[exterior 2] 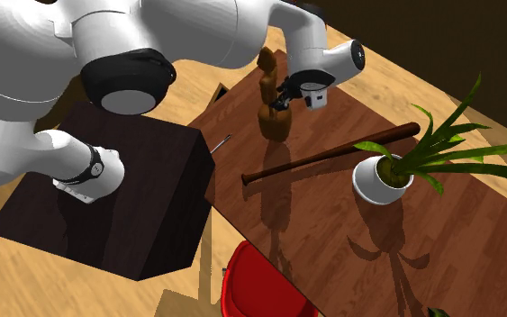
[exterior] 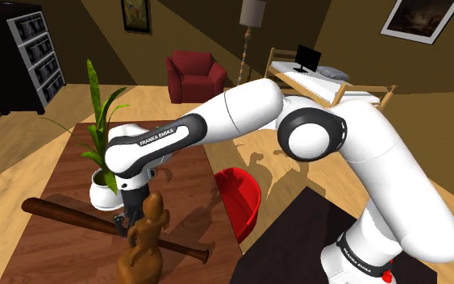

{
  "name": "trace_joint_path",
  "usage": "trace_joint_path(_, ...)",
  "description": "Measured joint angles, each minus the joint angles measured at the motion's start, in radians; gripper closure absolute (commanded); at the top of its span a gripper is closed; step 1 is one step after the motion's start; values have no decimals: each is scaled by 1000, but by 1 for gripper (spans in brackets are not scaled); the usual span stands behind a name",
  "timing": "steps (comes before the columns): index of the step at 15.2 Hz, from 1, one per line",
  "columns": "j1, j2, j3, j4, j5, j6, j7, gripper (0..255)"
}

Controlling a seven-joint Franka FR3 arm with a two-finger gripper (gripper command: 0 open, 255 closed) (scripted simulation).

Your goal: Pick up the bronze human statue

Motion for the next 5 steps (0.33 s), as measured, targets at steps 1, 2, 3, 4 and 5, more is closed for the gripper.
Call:
trace_joint_path(1, -1, -11, 1, -4, 1, -6, 3, 255)
trace_joint_path(2, -2, -24, 2, -13, 2, -9, 5, 255)
trace_joint_path(3, -2, -35, 3, -19, 3, -14, 8, 255)
trace_joint_path(4, -4, -46, 5, -24, 4, -20, 10, 255)
trace_joint_path(5, -3, -47, 5, -19, 4, -25, 12, 255)
